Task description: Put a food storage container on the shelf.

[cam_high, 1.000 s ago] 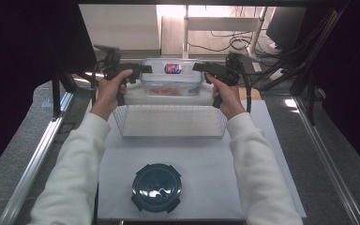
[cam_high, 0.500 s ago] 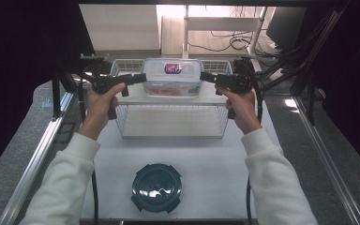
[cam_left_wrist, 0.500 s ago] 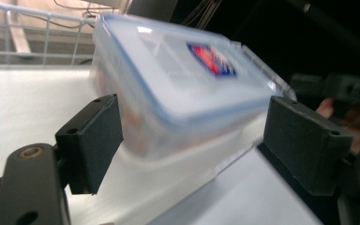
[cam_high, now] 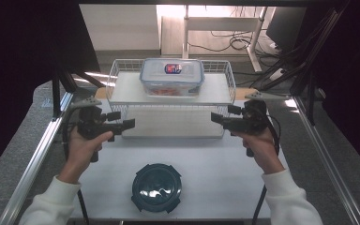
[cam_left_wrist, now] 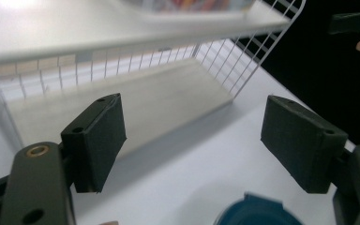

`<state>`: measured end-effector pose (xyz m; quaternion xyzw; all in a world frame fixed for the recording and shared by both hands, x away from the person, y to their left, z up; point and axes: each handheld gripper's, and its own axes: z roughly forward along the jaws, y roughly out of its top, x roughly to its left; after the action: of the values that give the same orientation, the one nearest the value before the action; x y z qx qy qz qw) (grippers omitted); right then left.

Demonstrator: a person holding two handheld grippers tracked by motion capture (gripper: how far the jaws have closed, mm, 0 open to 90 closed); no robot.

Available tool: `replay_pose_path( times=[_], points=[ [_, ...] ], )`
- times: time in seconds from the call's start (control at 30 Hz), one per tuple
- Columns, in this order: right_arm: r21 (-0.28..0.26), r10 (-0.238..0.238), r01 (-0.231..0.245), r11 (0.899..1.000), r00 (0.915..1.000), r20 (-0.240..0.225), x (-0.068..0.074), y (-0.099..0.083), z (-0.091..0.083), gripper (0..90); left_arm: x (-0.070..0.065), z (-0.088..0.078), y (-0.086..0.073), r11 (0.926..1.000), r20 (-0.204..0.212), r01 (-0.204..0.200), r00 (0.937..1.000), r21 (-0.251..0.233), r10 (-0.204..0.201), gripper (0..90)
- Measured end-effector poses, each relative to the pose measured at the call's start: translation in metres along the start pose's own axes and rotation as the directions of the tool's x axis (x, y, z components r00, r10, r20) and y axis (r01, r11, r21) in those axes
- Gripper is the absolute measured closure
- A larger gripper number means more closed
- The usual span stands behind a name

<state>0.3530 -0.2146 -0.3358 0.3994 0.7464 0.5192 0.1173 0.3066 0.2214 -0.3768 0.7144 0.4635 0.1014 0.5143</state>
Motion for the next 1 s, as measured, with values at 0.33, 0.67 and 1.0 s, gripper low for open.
replay_pose_path(
  times=[0.33, 0.67, 1.0],
  points=[
    [0.02, -0.028, 0.028, 0.999, 0.9996, 0.0, 0.004, -0.058, -0.022, 17.5, -0.009, -0.008, -0.052, 0.9989, -0.015, -0.01, 0.9998, 0.045, 0.01, 21.3],
    [0.082, -0.009, 0.007, 0.997, 0.9997, 0.024, -0.006, -0.101, -0.028, 17.3, -0.021, -0.003, -0.09, 0.9917, -0.037, -0.034, 0.9986, 0.124, 0.039, 23.3],
    [0.115, -0.006, -0.001, 0.993, 0.9984, 0.056, -0.009, -0.114, -0.029, 17.3, -0.014, 0.0, -0.101, 0.9884, -0.057, -0.011, 0.9982, 0.151, 0.02, 23.8]
  ],
)
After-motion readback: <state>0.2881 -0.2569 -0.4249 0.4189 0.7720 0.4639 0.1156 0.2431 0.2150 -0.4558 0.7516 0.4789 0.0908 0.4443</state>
